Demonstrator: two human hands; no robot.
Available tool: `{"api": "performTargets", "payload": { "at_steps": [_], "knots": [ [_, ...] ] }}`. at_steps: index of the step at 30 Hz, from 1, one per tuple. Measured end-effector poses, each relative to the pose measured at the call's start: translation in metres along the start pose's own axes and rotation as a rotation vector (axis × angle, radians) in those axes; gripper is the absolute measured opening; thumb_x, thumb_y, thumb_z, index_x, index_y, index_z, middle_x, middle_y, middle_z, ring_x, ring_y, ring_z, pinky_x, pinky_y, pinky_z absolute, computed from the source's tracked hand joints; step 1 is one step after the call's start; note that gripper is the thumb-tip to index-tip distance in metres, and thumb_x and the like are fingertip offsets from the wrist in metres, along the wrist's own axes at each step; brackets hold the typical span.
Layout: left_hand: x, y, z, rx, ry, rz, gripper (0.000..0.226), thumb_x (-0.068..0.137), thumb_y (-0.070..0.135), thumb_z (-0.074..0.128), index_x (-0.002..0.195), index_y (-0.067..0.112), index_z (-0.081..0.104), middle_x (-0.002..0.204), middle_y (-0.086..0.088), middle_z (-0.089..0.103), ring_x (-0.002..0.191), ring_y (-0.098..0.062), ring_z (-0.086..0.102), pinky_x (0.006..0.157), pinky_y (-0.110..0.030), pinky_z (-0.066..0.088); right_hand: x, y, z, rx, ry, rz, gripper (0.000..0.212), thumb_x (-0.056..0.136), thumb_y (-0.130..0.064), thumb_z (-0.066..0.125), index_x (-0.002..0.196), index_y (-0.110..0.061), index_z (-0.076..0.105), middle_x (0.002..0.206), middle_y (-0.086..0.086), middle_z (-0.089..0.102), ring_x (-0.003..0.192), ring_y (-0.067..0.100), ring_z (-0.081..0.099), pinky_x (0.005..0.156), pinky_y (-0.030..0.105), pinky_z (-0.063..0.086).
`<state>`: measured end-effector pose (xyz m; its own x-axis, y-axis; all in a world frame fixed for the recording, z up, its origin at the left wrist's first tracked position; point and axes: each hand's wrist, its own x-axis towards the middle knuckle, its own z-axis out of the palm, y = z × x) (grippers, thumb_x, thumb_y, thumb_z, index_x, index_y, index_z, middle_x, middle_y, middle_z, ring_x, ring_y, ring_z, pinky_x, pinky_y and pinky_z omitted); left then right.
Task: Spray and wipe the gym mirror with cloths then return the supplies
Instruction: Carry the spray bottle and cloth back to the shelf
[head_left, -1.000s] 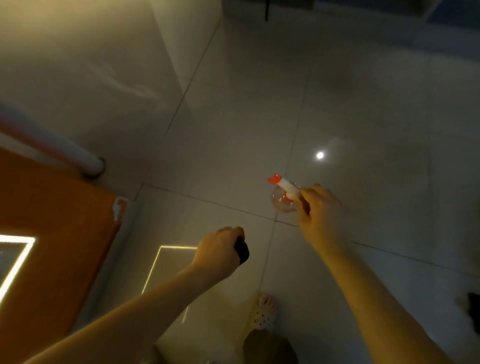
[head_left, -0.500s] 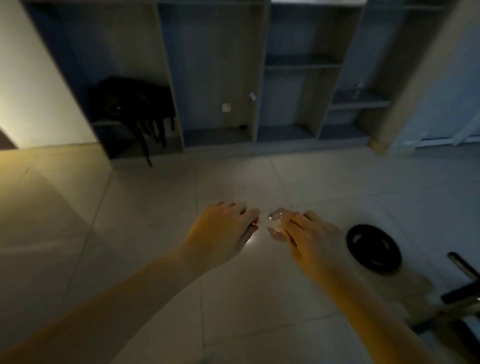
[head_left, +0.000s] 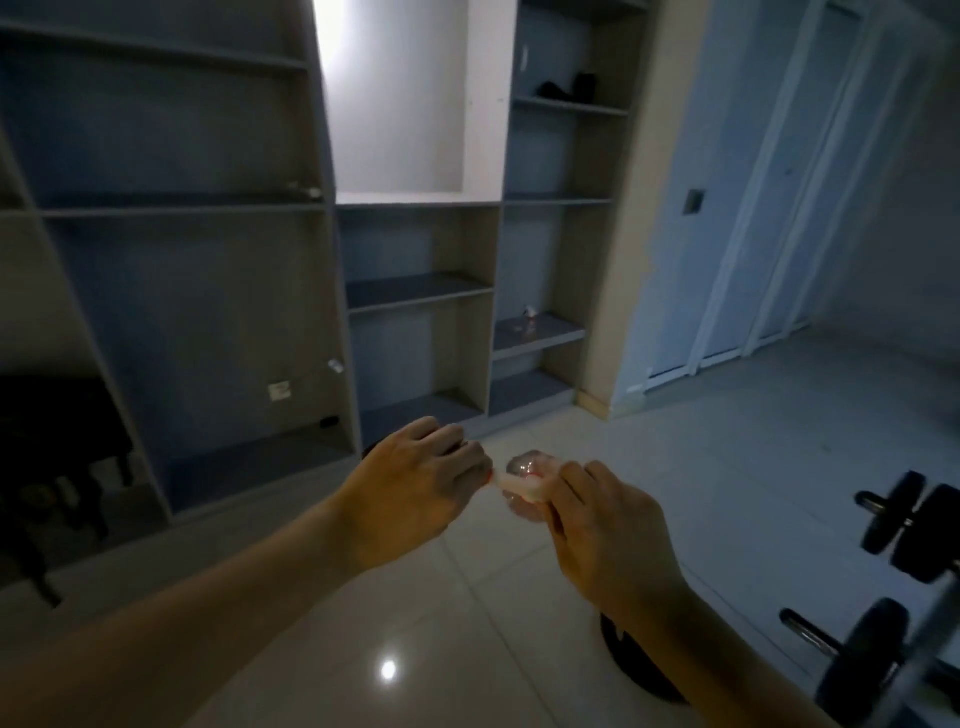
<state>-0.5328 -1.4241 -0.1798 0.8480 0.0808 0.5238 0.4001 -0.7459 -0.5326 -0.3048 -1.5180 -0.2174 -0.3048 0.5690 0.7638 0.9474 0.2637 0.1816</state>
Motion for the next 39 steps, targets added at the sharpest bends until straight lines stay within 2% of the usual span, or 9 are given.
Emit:
{"api": "performTargets", "payload": {
  "at_steps": [3, 9, 14, 19, 24, 29, 33, 36, 39],
  "knots": [
    [0.041, -0.049, 0.040, 0.007, 0.017, 0.034, 0.025, 0.081, 0.025, 0.085, 0.104, 0.017, 0.078, 0.094, -0.001, 0.071, 0.078, -0.017, 0.065, 0.068, -0.031, 0.054, 0.044, 0.045, 0.033, -0.145, 0.085, 0.009, 0.027, 0.107, -0.034, 0.036, 0.094, -0.019, 0.053, 0.084, 0.003, 0.068, 0.066, 0.010, 0.059, 0.058, 0.014, 0.031],
    [0.115, -0.131, 0.131, 0.024, -0.012, -0.035, 0.028, 0.086, 0.029, 0.081, 0.111, 0.017, 0.075, 0.096, 0.000, 0.066, 0.072, -0.016, 0.059, 0.064, -0.030, 0.049, 0.112, 0.136, 0.116, -0.237, 0.026, -0.007, 0.019, 0.084, -0.020, 0.081, 0.094, -0.009, 0.070, 0.095, 0.011, 0.070, 0.080, 0.023, 0.068, 0.053, 0.029, 0.054],
    [0.175, -0.188, 0.220, 0.008, -0.003, 0.005, 0.015, 0.081, 0.028, 0.082, 0.090, 0.018, 0.074, 0.083, 0.001, 0.065, 0.063, -0.015, 0.055, 0.058, -0.029, 0.046, 0.155, 0.226, 0.197, -0.265, 0.036, -0.073, 0.022, 0.084, -0.024, 0.080, 0.098, -0.010, 0.071, 0.097, 0.012, 0.069, 0.079, 0.024, 0.065, 0.053, 0.031, 0.053],
    [0.226, -0.250, 0.313, 0.032, -0.011, -0.043, 0.023, 0.081, 0.029, 0.088, 0.097, 0.018, 0.075, 0.091, 0.001, 0.066, 0.069, -0.015, 0.058, 0.062, -0.029, 0.050, 0.213, 0.313, 0.276, -0.240, 0.030, -0.127, 0.027, 0.077, -0.025, 0.088, 0.093, -0.011, 0.071, 0.086, 0.008, 0.067, 0.069, 0.019, 0.061, 0.047, 0.028, 0.049],
    [0.262, -0.316, 0.381, -0.101, 0.002, -0.087, 0.025, 0.097, 0.031, 0.068, 0.119, 0.022, 0.073, 0.103, 0.005, 0.063, 0.077, -0.012, 0.061, 0.068, -0.028, 0.055, 0.272, 0.373, 0.338, -0.225, 0.073, -0.174, 0.025, 0.076, -0.024, 0.090, 0.088, -0.011, 0.072, 0.081, 0.006, 0.066, 0.063, 0.016, 0.057, 0.049, 0.025, 0.041],
    [0.288, -0.383, 0.454, -0.118, -0.054, -0.049, 0.018, 0.088, 0.030, 0.079, 0.103, 0.021, 0.077, 0.090, 0.007, 0.064, 0.068, -0.010, 0.058, 0.062, -0.025, 0.054, 0.320, 0.414, 0.407, -0.253, 0.074, -0.203, 0.023, 0.075, -0.023, 0.090, 0.084, -0.010, 0.073, 0.077, 0.007, 0.065, 0.062, 0.018, 0.058, 0.047, 0.025, 0.044],
    [0.306, -0.437, 0.524, -0.088, 0.088, -0.037, 0.013, 0.089, 0.025, 0.078, 0.100, 0.016, 0.078, 0.091, 0.001, 0.066, 0.070, -0.015, 0.060, 0.061, -0.030, 0.055, 0.362, 0.445, 0.464, -0.275, 0.063, -0.211, 0.023, 0.075, -0.024, 0.088, 0.085, -0.010, 0.073, 0.077, 0.007, 0.065, 0.061, 0.017, 0.058, 0.049, 0.026, 0.047],
    [0.326, -0.489, 0.568, -0.137, 0.160, -0.025, 0.023, 0.099, 0.029, 0.059, 0.102, 0.018, 0.078, 0.092, 0.002, 0.067, 0.071, -0.015, 0.063, 0.060, -0.030, 0.055, 0.400, 0.471, 0.507, -0.286, 0.020, -0.169, 0.020, 0.081, -0.021, 0.085, 0.089, -0.011, 0.071, 0.078, 0.005, 0.061, 0.063, 0.016, 0.052, 0.048, 0.025, 0.043],
    [0.348, -0.546, 0.599, -0.316, 0.081, -0.064, 0.040, 0.101, 0.045, 0.043, 0.114, 0.027, 0.077, 0.096, 0.010, 0.064, 0.074, -0.011, 0.063, 0.064, -0.027, 0.053, 0.438, 0.495, 0.541, -0.335, 0.003, -0.140, 0.013, 0.089, -0.020, 0.078, 0.091, -0.010, 0.069, 0.078, 0.003, 0.057, 0.062, 0.015, 0.045, 0.047, 0.024, 0.038]
  ]
}}
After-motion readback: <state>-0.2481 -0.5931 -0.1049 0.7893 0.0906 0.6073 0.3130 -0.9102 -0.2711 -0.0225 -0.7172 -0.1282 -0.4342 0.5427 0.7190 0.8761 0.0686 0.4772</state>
